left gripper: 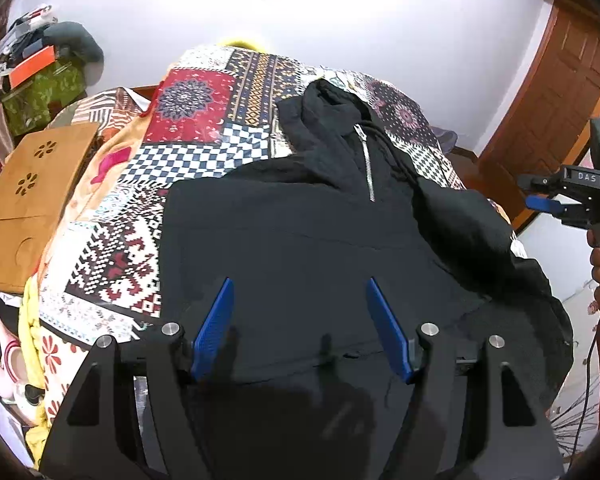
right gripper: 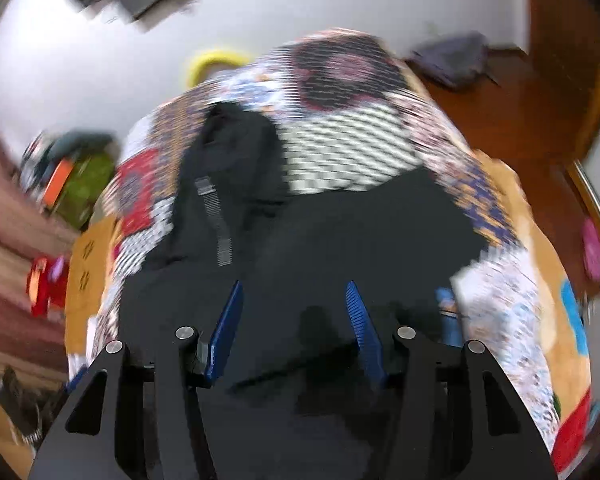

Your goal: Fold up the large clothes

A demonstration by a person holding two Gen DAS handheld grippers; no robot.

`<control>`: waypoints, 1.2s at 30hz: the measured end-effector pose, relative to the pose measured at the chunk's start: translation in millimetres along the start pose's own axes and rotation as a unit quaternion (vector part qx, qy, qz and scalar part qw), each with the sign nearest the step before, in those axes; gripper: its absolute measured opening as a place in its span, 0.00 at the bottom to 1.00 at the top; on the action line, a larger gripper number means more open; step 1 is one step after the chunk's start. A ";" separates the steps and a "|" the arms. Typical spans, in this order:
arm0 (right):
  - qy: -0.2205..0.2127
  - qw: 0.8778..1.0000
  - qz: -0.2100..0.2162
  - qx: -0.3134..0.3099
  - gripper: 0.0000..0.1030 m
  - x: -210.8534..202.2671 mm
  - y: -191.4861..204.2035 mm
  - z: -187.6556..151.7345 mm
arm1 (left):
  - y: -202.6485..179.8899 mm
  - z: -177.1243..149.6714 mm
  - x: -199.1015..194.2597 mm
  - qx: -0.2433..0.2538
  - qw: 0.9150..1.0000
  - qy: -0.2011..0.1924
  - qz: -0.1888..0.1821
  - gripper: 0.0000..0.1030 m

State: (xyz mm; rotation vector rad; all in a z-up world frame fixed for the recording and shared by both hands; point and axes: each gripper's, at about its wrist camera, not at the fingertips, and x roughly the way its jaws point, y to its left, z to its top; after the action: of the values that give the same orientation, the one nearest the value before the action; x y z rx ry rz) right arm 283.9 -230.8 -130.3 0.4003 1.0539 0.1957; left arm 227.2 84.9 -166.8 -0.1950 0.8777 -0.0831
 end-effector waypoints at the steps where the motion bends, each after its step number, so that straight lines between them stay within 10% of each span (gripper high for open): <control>1: 0.007 1.000 -0.002 0.024 0.48 3.3 -15.4 2.7 | -3.1 0.0 2.0 0.003 1.000 0.002 -0.002 0.65; 16: 0.052 0.986 -0.013 0.159 0.48 63.9 -96.8 20.3 | -18.8 0.7 27.8 0.013 1.000 0.026 -0.007 0.65; 22: 0.058 0.986 -0.021 0.152 0.12 76.7 -90.6 26.9 | -9.4 -0.5 30.3 -0.002 1.000 0.027 -0.005 0.65; 36: -0.047 0.991 0.084 -0.098 0.07 -17.5 94.5 10.5 | 5.0 1.4 11.9 -0.015 1.000 0.007 0.001 0.65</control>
State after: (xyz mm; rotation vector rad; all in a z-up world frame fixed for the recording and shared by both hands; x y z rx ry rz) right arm 287.7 -153.1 -72.9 0.3175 0.8986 0.4224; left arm 235.9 88.2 -176.0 -0.2218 0.8933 -0.0692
